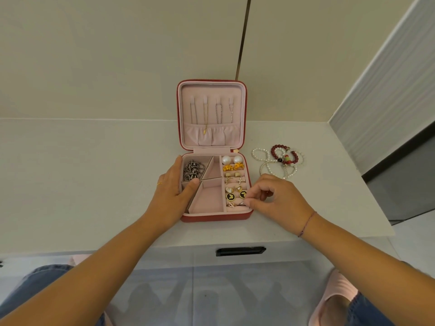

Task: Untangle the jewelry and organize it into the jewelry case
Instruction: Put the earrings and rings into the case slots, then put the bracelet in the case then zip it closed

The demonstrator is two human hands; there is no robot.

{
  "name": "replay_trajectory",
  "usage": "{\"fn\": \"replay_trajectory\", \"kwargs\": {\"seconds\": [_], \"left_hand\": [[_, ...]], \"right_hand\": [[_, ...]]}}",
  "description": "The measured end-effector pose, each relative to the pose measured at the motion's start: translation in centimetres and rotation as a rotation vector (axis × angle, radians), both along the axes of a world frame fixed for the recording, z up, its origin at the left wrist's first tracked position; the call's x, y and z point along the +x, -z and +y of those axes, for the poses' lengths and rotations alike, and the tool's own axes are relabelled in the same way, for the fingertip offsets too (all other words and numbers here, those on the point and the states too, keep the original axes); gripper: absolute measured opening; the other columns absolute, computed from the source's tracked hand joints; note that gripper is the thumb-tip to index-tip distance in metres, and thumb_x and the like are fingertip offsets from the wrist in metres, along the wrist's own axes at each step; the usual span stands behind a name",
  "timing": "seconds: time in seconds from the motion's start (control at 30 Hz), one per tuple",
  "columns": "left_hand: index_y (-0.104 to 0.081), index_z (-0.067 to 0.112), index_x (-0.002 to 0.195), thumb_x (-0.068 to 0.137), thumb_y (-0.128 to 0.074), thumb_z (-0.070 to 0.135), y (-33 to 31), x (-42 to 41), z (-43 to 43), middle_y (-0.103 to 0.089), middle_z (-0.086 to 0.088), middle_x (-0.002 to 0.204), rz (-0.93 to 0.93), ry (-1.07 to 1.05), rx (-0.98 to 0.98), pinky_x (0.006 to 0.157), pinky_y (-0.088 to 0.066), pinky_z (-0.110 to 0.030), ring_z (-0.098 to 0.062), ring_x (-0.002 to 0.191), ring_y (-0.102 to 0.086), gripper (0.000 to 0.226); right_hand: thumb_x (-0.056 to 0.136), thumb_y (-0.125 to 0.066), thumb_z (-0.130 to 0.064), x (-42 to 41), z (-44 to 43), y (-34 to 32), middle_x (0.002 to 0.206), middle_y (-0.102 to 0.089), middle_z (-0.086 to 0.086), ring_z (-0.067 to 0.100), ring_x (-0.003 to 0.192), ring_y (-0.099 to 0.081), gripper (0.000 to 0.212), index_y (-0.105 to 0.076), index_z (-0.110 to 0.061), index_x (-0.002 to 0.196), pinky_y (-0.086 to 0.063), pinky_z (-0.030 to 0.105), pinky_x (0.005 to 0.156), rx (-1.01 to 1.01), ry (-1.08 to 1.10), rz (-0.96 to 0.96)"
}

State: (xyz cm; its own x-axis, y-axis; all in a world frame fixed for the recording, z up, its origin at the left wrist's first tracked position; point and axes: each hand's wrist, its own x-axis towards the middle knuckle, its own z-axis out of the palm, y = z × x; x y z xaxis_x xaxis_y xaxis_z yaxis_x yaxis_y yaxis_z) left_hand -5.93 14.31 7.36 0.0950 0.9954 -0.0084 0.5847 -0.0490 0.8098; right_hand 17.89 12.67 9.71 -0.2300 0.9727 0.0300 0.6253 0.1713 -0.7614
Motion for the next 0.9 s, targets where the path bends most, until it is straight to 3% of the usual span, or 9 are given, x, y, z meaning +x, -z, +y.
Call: {"fn": "replay_trajectory", "kwargs": {"seconds": [0.13, 0.27, 0.43, 0.57, 0.63, 0.7, 0.77, 0.9], "left_hand": [[-0.017, 0.037, 0.147, 0.098, -0.041, 0.041, 0.3, -0.2, 0.2, -0.033, 0.009, 0.149, 0.003, 0.007, -0.014, 0.106, -0.023, -0.031, -0.020, 0.137, -0.026, 0.055], [-0.023, 0.037, 0.147, 0.097, -0.040, 0.049, 0.3, -0.6, 0.3, -0.042, 0.009, 0.144, -0.007, 0.019, -0.009, 0.110, -0.031, -0.045, -0.021, 0.132, -0.034, 0.055], [-0.028, 0.045, 0.136, 0.099, -0.040, 0.038, -0.1, -0.6, 0.1, -0.043, 0.017, 0.137, -0.037, 0.042, 0.003, 0.103, -0.031, -0.033, -0.011, 0.123, -0.036, 0.039], [-0.033, 0.040, 0.139, 0.096, -0.043, 0.044, -0.4, -0.7, 0.0, -0.052, 0.014, 0.130, -0.059, 0.058, 0.001, 0.101, -0.039, -0.039, -0.016, 0.120, -0.043, 0.044], [-0.034, 0.050, 0.131, 0.094, -0.053, 0.041, -0.8, -0.7, -0.1, -0.053, 0.023, 0.120, -0.093, 0.063, -0.011, 0.094, -0.041, -0.026, -0.009, 0.114, -0.046, 0.042], [-0.028, 0.062, 0.116, 0.089, -0.064, 0.033, -1.2, -0.7, -0.2, -0.047, 0.033, 0.111, -0.125, 0.064, -0.047, 0.083, -0.037, -0.012, 0.000, 0.108, -0.044, 0.054], [-0.023, 0.064, 0.107, 0.082, -0.073, 0.023, -1.4, -0.8, -0.2, -0.042, 0.036, 0.107, -0.131, 0.081, -0.063, 0.077, -0.033, -0.008, 0.001, 0.106, -0.041, 0.069], [-0.022, 0.062, 0.109, 0.078, -0.075, 0.011, -1.5, -1.1, -0.2, -0.043, 0.035, 0.104, -0.140, 0.105, -0.077, 0.073, -0.034, -0.006, 0.008, 0.099, -0.043, 0.079]], "right_hand": [[0.080, -0.073, -0.017, 2.0, 1.5, 0.0, 0.074, -0.063, -0.009, 0.001, 0.066, -0.052, 0.012, -0.068, -0.026, 0.074, -0.040, 0.006, 0.064, 0.007, 0.299, 0.144], [0.082, -0.071, -0.023, 4.9, 3.2, 1.1, 0.075, -0.060, -0.006, 0.003, 0.066, -0.051, 0.007, -0.069, -0.016, 0.084, -0.036, 0.006, 0.059, -0.013, 0.605, 0.059], [0.080, -0.073, -0.029, 5.0, 4.4, 1.9, 0.079, -0.064, -0.005, 0.009, 0.070, -0.056, 0.015, -0.069, -0.015, 0.085, -0.041, 0.022, 0.065, -0.069, 0.672, -0.038], [0.081, -0.070, -0.023, 4.7, 4.8, 1.7, 0.078, -0.065, -0.003, 0.018, 0.077, -0.060, 0.006, -0.069, -0.017, 0.079, -0.043, 0.026, 0.069, -0.102, 0.692, -0.097], [0.081, -0.070, -0.022, 4.7, 4.7, 1.5, 0.078, -0.066, -0.003, 0.018, 0.078, -0.060, 0.007, -0.069, -0.017, 0.076, -0.043, 0.026, 0.070, -0.122, 0.692, -0.068], [0.080, -0.073, -0.022, 4.6, 4.6, 1.0, 0.079, -0.066, -0.003, 0.015, 0.077, -0.059, 0.008, -0.070, -0.016, 0.075, -0.043, 0.025, 0.069, -0.135, 0.695, 0.022], [0.080, -0.074, -0.021, 4.5, 4.4, 0.4, 0.078, -0.065, -0.002, 0.013, 0.074, -0.057, 0.008, -0.070, -0.015, 0.076, -0.041, 0.022, 0.065, -0.119, 0.691, 0.084], [0.081, -0.072, -0.019, 3.9, 4.2, -1.3, 0.064, -0.059, -0.002, 0.010, 0.060, -0.052, 0.007, -0.070, -0.013, 0.078, -0.040, 0.019, 0.061, -0.038, 0.684, 0.161]]}}
